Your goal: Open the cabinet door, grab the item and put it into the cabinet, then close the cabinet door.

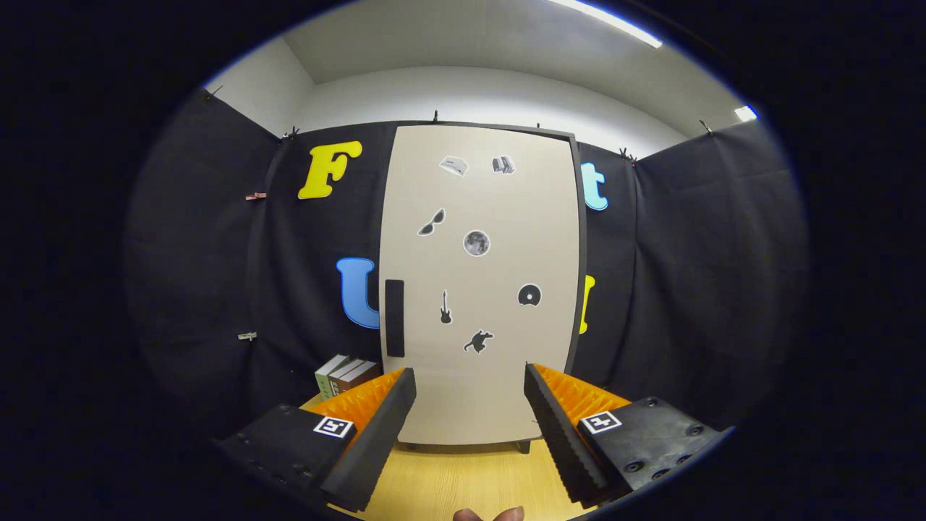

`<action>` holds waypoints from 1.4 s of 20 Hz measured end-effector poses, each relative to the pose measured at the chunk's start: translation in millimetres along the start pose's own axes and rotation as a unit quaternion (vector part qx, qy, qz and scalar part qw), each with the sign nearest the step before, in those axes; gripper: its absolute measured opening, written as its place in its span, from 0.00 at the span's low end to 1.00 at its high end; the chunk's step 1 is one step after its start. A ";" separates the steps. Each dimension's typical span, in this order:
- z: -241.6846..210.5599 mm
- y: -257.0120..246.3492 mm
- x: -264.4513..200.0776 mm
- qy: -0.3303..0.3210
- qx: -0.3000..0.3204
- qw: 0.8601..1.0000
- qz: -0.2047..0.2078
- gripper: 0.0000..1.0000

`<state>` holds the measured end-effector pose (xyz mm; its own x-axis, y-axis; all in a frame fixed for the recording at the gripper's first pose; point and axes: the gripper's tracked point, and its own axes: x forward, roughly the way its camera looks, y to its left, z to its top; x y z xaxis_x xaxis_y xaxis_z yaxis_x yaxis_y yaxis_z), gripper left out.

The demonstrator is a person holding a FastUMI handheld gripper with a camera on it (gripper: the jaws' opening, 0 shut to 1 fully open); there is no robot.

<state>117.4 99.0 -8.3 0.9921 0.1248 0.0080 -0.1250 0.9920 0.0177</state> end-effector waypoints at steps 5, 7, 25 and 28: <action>3.0 5.0 -0.7 -0.007 0.004 1.000 0.006 0.98; 2.1 8.3 0.4 -0.007 0.006 1.000 0.011 0.98; -4.9 25.4 10.5 -0.021 -0.009 0.999 0.038 0.98; -3.0 30.1 11.0 -0.024 -0.006 0.999 0.039 0.98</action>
<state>124.6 130.3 -10.7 0.9779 0.2016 0.0560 -0.2020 0.9794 0.0027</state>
